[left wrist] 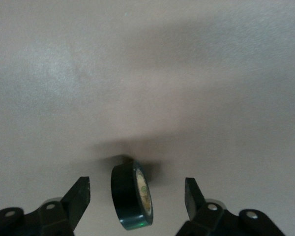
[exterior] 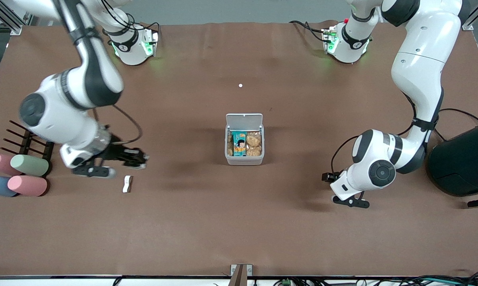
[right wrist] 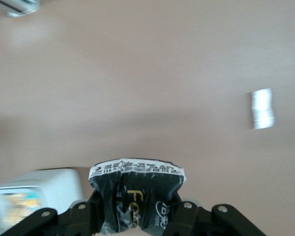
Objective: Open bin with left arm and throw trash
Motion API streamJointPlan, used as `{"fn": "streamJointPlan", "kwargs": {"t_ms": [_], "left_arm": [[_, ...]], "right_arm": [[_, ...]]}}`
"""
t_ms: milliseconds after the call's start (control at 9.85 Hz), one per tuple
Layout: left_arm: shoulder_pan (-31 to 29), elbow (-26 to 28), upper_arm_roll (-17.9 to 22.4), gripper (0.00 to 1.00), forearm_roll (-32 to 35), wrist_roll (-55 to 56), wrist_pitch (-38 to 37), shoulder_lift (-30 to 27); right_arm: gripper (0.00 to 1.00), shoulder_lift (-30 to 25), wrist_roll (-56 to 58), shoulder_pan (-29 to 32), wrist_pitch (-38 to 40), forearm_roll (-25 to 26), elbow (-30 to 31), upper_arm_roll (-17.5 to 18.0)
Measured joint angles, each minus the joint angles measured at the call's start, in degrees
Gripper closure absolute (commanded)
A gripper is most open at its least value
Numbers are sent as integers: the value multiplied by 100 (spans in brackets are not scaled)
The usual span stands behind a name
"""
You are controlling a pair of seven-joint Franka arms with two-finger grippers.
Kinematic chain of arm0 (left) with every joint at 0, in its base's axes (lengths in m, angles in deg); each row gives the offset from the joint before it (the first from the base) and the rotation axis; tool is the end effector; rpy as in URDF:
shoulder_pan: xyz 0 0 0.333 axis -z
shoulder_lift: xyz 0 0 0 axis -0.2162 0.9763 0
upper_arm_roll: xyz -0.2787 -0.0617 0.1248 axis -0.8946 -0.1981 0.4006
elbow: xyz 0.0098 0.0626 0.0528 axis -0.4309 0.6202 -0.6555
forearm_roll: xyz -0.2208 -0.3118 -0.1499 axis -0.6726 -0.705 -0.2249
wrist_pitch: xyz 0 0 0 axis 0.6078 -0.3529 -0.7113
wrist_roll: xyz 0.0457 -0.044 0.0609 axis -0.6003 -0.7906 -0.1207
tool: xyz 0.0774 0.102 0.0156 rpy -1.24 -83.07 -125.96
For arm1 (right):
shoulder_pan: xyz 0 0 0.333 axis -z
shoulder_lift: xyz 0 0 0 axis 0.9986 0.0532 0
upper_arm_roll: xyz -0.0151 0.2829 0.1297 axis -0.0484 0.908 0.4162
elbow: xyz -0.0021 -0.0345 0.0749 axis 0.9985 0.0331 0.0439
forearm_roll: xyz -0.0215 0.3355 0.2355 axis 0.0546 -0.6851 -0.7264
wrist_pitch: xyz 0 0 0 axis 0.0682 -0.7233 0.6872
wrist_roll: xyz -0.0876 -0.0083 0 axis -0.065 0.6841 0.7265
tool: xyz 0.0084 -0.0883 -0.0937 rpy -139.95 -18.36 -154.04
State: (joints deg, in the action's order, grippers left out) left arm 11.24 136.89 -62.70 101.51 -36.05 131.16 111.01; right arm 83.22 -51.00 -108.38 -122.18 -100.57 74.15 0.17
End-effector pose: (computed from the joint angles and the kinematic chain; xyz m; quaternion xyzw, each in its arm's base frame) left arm 0.6835 -0.1558 0.1637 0.9941 -0.0842 -0.0685 0.0045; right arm 0.6374 0.2373 0.4019 -0.9869 0.1005 -0.0227 0.1241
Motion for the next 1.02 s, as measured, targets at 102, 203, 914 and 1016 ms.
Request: {"fn": "streamJointPlan", "kwargs": {"t_ms": [102, 203, 914, 1016], "left_arm": [[-40, 24, -1, 77, 0, 90, 2, 3], [-61, 30, -1, 99, 0, 167, 2, 3], [298, -187, -138, 100, -47, 620, 100, -143], [537, -235, -142, 100, -47, 932, 93, -281]], "right_arm": [[86, 297, -694, -480, -24, 2, -398, 2], [86, 702, -1205, -887, -145, 6, -774, -2], [84, 1968, -1833, -2129, -346, 132, -1642, -71], [84, 2006, -1829, -2129, -315, 164, -1641, -85]]}}
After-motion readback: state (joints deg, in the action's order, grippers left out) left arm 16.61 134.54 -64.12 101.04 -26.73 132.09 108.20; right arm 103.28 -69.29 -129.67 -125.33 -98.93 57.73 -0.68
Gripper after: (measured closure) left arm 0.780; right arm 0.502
